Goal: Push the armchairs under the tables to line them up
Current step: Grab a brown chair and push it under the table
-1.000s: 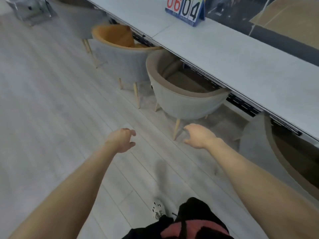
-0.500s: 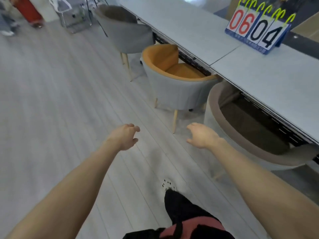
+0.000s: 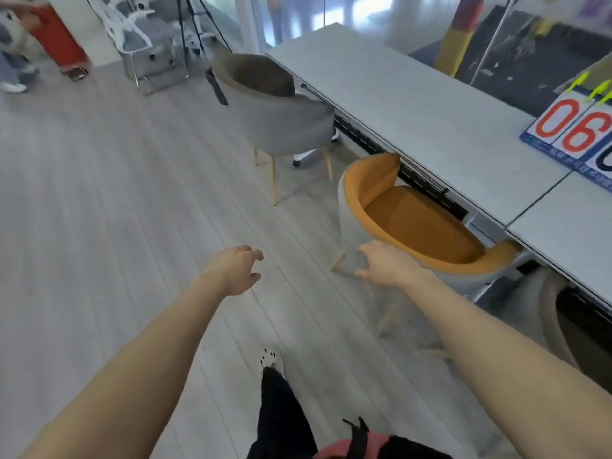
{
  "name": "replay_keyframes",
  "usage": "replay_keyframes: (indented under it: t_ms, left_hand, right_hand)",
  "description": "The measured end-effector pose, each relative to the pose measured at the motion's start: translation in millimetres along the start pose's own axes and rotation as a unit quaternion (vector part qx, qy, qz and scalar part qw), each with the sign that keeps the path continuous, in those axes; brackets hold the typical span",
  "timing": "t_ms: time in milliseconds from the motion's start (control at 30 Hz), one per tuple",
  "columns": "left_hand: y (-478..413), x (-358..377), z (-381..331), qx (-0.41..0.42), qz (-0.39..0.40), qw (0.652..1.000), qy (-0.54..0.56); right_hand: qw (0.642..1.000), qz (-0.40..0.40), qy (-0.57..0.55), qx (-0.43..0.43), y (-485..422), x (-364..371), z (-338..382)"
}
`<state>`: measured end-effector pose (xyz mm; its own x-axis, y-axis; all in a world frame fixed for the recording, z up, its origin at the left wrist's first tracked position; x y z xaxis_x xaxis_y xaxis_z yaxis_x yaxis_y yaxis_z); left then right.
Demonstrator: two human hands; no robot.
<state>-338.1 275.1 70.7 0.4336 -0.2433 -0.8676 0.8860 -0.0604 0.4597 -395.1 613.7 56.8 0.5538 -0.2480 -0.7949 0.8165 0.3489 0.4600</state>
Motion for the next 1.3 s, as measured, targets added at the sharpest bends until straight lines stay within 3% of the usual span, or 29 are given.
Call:
replay_keyframes:
  t_ms: [300, 733, 1067, 1300]
  left_hand:
    - [-184.6, -76.1, 161.5, 0.080, -0.004, 0.996, -0.037]
    - [-506.7, -169.9, 318.2, 0.151, 0.012, 0.984, -0.089]
    - [-689.0, -271.8, 433.9, 0.197, -0.035, 0.974, -0.103]
    - [-825.6, -295.9, 505.2, 0.272, -0.038, 0.950, -0.147]
  right_hand:
    - [0.996, -0.005, -0.053, 0.077, -176.7, -58.8, 100.6]
    - [0.983, -0.036, -0.125, 0.131, -488.5, -144.3, 131.7]
    - [0.968, -0.072, -0.175, 0.164, -648.0, -232.6, 189.5]
    - [0.943, -0.101, -0.198, 0.246, -755.7, -239.3, 240.3]
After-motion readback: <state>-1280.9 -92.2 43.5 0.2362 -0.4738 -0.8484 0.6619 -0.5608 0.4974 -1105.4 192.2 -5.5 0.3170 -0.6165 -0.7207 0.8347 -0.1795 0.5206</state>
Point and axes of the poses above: each hand's wrist, its own y-axis away from the middle knuckle, its own x-axis out of the palm, z = x × y, the point moved 2 cm from there along -y, towards the middle knuckle, and after that the axes turned 13 degrees about -y, right-handed, at the moved point
